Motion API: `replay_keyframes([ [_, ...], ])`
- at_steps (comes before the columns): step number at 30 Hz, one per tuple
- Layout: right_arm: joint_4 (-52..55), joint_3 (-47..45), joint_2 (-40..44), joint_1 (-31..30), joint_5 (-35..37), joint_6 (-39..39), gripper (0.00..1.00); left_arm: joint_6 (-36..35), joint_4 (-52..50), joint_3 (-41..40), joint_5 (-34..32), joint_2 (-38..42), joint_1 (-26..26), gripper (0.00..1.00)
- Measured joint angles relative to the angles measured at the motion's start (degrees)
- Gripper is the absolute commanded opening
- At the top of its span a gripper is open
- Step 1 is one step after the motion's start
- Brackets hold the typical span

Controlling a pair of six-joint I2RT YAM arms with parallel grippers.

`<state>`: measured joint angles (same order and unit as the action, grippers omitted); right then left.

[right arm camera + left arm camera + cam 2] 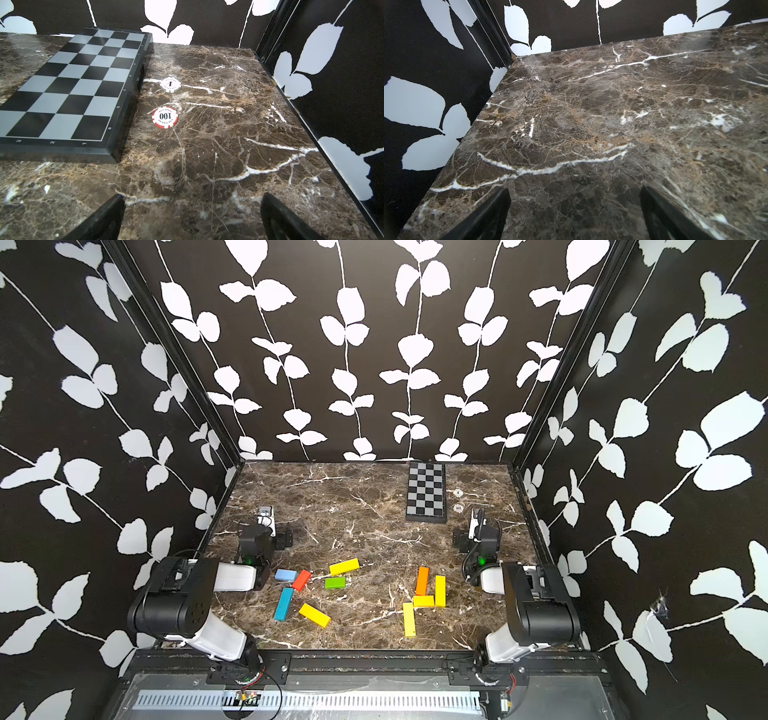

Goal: Assemble the letter h with building blocks
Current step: Pick up the building block from the center of the board.

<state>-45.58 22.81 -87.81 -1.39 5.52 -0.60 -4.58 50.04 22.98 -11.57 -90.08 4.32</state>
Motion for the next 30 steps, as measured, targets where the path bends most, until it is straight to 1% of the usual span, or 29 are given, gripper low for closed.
replay_keyframes([
  [26, 0.0, 0.0, 0.0, -0.1, 0.3, -0.1, 0.99, 0.0, 0.0, 0.0, 0.0, 0.0, 0.0, 0.99],
  [27, 0.6, 0.1, 0.3, -0.3, 1.8, -0.2, 0.99, 0.0, 0.0, 0.0, 0.0, 0.0, 0.0, 0.99],
  [28, 3.9, 1.0, 1.4, -0.8, 4.2, -0.6, 0.99, 0.0, -0.3, 0.1, -0.5, 0.1, 0.0, 0.99],
  [29, 9.3, 2.7, 3.1, -1.1, 6.4, -1.5, 0.99, 0.1, -1.4, 0.3, -1.2, 0.6, 0.1, 0.99],
  [30, 17.0, 6.0, 5.4, -1.3, 8.8, -2.6, 0.99, 0.3, -5.4, 1.4, -2.2, 1.8, 0.2, 0.99],
])
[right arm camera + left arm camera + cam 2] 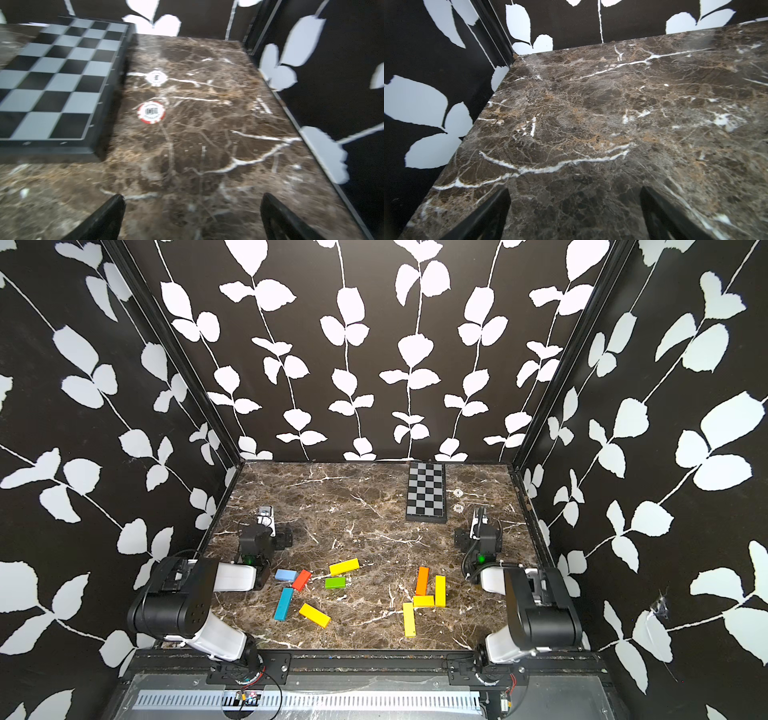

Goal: Assemble the letter h with building blocks
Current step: Pick up the building block from the center of the board.

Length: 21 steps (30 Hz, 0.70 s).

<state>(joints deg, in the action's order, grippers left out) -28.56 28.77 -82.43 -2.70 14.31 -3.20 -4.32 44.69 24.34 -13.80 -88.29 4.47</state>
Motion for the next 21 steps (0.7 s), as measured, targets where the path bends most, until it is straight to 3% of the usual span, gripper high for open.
replay_keyframes([
  [3, 21.5, 15.4, 5.6, -0.3, 3.6, -5.7, 0.99, 1.9, -12.1, 6.2, -4.9, 5.1, 0.2, 0.99],
  [5, 26.1, 21.6, 10.4, -0.3, 3.1, -10.1, 1.0, 5.0, -18.9, 10.8, -7.8, 10.2, 0.4, 0.99],
  [8, 29.4, 18.8, 20.5, 0.2, 1.9, -18.7, 0.99, 12.0, -27.9, 15.8, -11.5, 18.5, 1.2, 0.99],
  [11, 38.8, 17.2, 22.4, 0.3, 1.5, -24.7, 0.98, 18.4, -36.3, 18.8, -14.9, 23.5, 5.0, 0.99],
  [15, 51.1, 16.6, 19.9, -6.9, 1.7, -28.6, 0.97, 22.4, -48.3, 19.5, -17.6, 24.1, 17.2, 0.99],
  [19, 61.2, 16.4, 23.6, -15.0, 3.0, -32.2, 0.99, 24.5, -60.0, 19.6, -19.8, 22.6, 32.1, 0.99],
  [21, 65.2, 16.3, 26.5, -18.8, 5.1, -34.0, 0.99, 26.9, -65.3, 19.9, -19.6, 22.7, 37.0, 0.99],
])
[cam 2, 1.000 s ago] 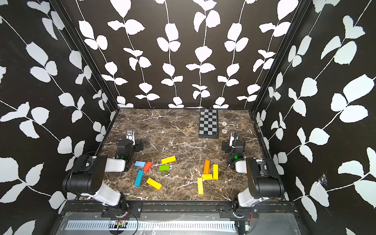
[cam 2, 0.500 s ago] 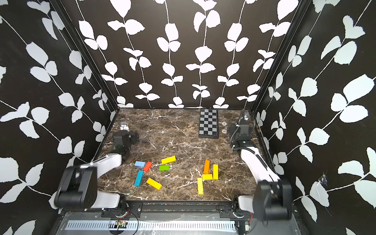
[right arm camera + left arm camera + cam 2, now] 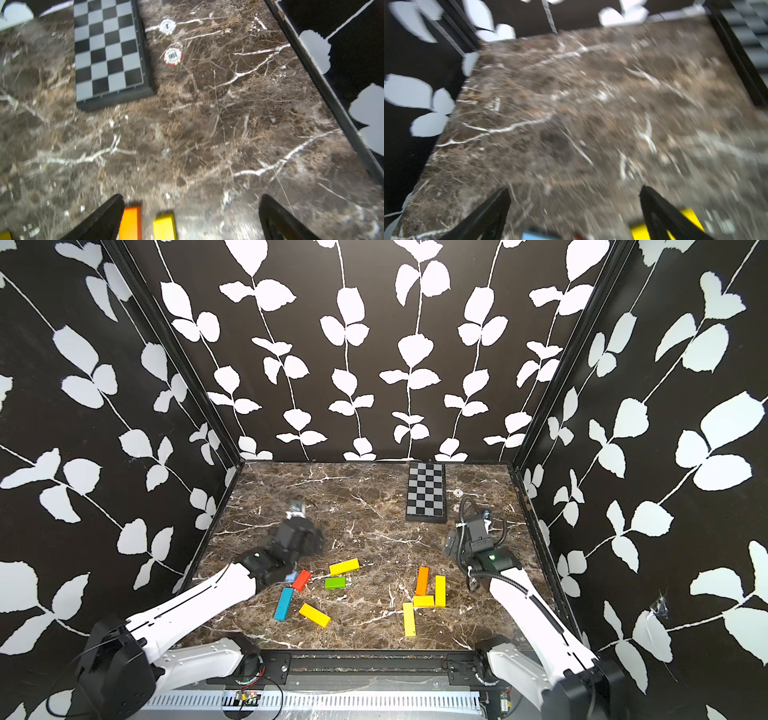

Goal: Assemble the letter h with building blocks
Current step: Pick up the building block from the center of the board.

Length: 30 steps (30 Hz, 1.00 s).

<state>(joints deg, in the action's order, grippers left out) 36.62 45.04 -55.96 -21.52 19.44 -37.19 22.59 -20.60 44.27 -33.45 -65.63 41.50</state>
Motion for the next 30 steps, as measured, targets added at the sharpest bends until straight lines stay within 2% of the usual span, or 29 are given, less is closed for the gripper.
replay_keyframes([
  [2, 2.5, -1.0, 4.3, -3.1, 0.9, -1.8, 0.97, 3.2, -5.0, 0.5, 1.1, 0.3, 1.9, 0.95],
  [5, 5.6, -1.6, 8.8, -4.0, 0.3, -3.6, 0.89, 6.4, -10.8, 0.6, 3.6, 1.3, 2.5, 0.87],
  [10, 7.6, 1.7, 5.8, -4.0, -3.8, -4.4, 0.82, 6.3, -14.2, 0.5, 8.1, 0.2, 7.0, 0.79],
  [14, 7.6, 4.3, 0.3, -4.0, -7.0, -4.7, 0.82, 2.0, -14.0, 2.1, 13.7, -8.3, 7.8, 0.83],
  [19, 8.4, 4.5, 0.0, -4.0, -9.2, -5.2, 0.82, -4.0, -13.7, 9.4, 18.3, -21.4, 7.8, 0.87],
  [25, 11.1, 5.6, 1.0, -4.0, -9.9, -6.2, 0.81, -9.2, -13.4, 17.4, 21.5, -31.6, 7.1, 0.82],
  [30, 12.6, 6.7, 1.8, -4.0, -9.9, -6.6, 0.8, -10.8, -13.8, 19.0, 23.5, -36.1, 5.5, 0.74],
])
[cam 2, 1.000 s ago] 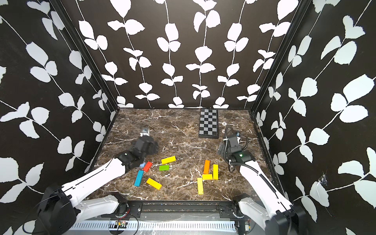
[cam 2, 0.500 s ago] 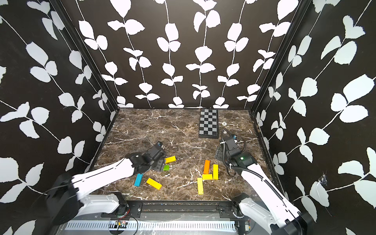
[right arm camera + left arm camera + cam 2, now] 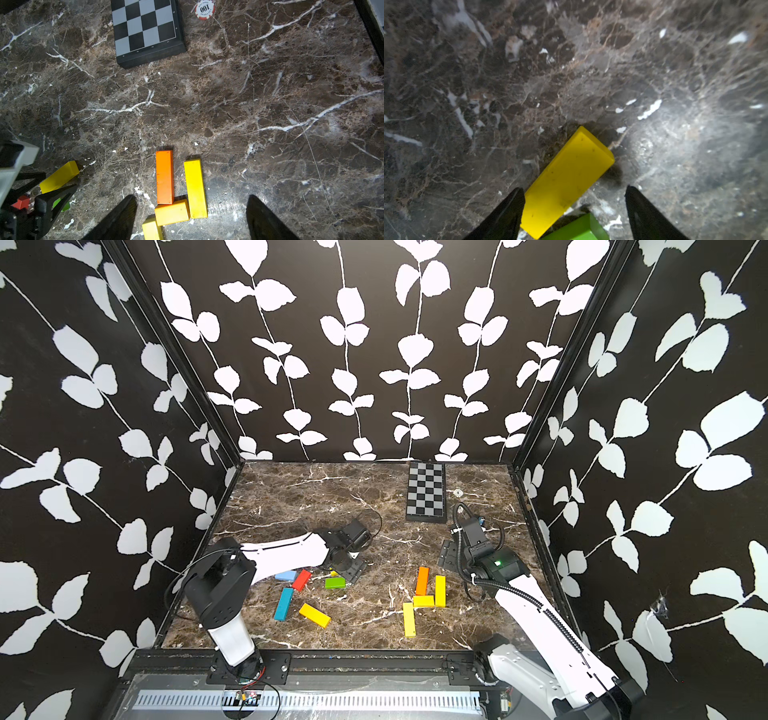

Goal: Assemble the letter h with building blocks
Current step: Pick up the building block from the center of the board, then place the building block at the center of the board.

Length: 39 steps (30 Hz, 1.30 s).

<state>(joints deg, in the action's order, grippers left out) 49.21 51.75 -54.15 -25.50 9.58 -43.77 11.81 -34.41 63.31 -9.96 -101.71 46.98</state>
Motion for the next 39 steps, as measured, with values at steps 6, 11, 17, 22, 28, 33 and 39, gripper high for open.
replay_keyframes([
  [6, 0.9, 1.1, -0.7, 0.0, -0.7, -0.6, 0.68, 0.7, -0.1, -0.2, 2.0, -0.1, -4.3, 0.64],
  [11, 0.9, 1.1, -1.5, 0.0, -1.8, -1.0, 0.55, 1.6, 0.0, -0.8, 2.3, -0.1, -5.4, 0.49],
  [17, 0.9, 1.1, -1.5, 0.0, -2.6, -1.0, 0.49, 3.8, 0.3, -0.4, 3.4, -0.9, -5.8, 0.32],
  [22, 0.8, 1.1, -1.5, 0.0, -3.3, -1.0, 0.46, 7.5, 0.0, 3.9, 3.3, -3.6, -7.6, 0.26],
  [28, 0.8, 1.1, -1.8, 0.0, -5.0, -0.7, 0.44, 12.3, -1.0, 10.3, 0.4, -4.5, -10.5, 0.25],
  [33, 0.8, 1.1, -2.3, -0.1, -6.3, -0.6, 0.43, 15.5, -1.6, 14.3, -0.4, -6.4, -11.8, 0.24],
  [39, 0.7, 1.1, -3.1, -0.4, -7.1, -0.5, 0.42, 17.6, -1.8, 14.4, 0.0, -9.7, -12.1, 0.22],
])
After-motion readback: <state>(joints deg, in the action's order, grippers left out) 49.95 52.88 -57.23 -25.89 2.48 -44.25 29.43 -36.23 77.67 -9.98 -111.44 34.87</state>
